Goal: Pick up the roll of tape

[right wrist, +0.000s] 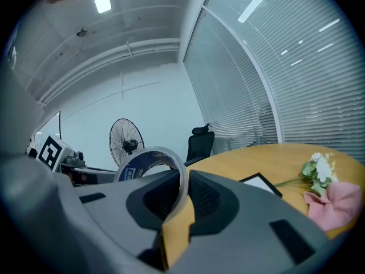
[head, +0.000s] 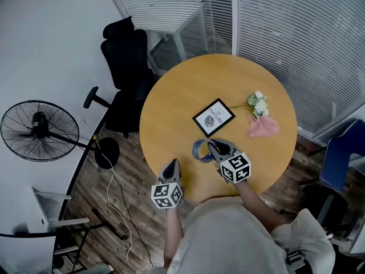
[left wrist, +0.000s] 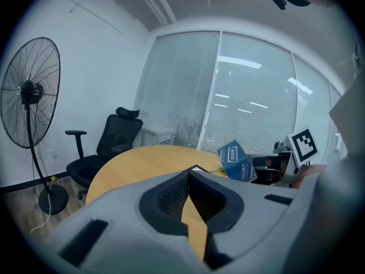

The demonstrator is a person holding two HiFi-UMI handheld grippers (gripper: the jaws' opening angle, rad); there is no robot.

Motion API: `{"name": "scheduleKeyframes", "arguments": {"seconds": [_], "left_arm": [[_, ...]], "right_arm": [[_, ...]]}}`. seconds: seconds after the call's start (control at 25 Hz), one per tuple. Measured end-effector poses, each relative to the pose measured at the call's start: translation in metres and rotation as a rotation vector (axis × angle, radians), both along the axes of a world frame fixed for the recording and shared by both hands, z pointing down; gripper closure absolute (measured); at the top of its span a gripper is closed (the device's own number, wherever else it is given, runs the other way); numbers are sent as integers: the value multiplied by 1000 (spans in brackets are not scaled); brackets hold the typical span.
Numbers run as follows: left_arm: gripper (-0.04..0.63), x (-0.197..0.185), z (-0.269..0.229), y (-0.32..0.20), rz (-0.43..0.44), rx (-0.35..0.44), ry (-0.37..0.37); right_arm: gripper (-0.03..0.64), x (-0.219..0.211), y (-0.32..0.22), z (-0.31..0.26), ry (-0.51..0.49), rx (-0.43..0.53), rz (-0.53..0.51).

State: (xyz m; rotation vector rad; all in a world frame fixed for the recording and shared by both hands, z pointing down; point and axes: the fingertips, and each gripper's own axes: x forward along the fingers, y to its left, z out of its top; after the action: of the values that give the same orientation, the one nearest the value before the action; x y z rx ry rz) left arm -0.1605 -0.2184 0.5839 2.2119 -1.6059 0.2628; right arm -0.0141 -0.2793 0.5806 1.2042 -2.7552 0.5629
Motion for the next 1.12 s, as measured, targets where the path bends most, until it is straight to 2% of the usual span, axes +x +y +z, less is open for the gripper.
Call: {"name": "scheduleKeyframes", "arguments": {"seconds": [1.12], "left_arm": [[586,-5,0,6,-20,-3,-4]], "right_arm": [[569,-2,2,0,-36,-10,-1]]}}
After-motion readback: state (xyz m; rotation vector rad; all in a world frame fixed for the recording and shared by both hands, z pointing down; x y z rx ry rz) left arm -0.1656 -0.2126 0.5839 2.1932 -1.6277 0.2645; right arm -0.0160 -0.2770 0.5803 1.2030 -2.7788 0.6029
